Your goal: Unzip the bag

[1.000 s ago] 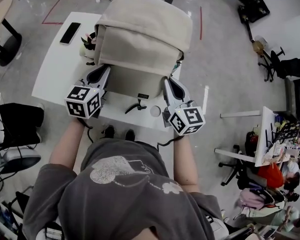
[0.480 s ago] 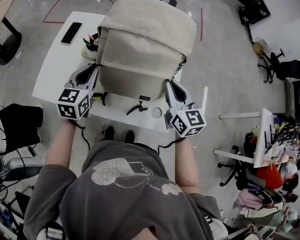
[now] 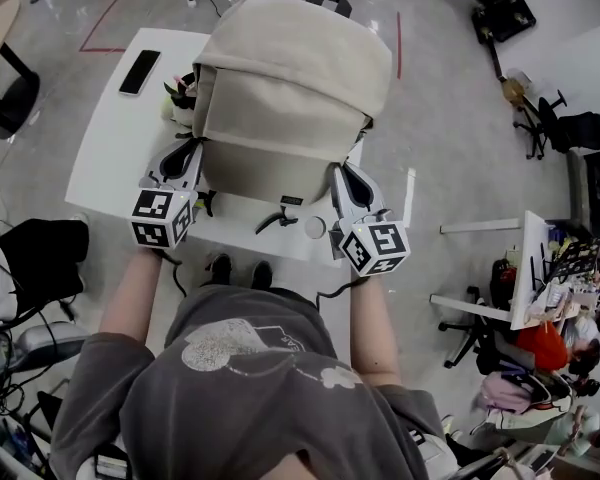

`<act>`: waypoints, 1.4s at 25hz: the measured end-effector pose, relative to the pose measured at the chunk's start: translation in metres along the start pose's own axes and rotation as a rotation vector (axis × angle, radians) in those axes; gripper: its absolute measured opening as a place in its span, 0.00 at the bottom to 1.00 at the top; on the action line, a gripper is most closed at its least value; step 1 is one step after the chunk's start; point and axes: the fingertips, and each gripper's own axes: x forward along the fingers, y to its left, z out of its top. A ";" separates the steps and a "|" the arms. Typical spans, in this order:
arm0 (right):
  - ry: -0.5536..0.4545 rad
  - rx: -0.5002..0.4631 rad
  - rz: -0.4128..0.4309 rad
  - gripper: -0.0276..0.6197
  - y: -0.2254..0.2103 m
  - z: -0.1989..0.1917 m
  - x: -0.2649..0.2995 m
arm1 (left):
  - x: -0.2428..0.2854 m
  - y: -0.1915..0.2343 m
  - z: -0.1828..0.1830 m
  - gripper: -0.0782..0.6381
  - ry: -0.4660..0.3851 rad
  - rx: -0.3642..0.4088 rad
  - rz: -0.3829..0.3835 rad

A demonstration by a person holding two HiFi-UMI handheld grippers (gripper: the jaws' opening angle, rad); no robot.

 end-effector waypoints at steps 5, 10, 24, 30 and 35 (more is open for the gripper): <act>-0.007 0.012 -0.064 0.08 -0.002 -0.005 0.003 | 0.000 -0.002 -0.003 0.17 -0.036 0.098 0.023; -0.024 0.051 -0.152 0.12 -0.010 -0.013 -0.001 | 0.000 -0.001 -0.008 0.21 -0.068 0.081 -0.001; -0.048 0.124 -0.318 0.23 -0.001 -0.037 -0.033 | -0.018 -0.015 -0.016 0.32 -0.082 0.046 -0.139; -0.093 0.168 -0.311 0.23 0.005 -0.033 -0.064 | -0.046 -0.040 -0.018 0.33 -0.084 0.038 -0.125; -0.089 0.193 -0.257 0.18 0.023 -0.039 -0.100 | -0.077 -0.076 -0.025 0.31 -0.076 0.038 -0.136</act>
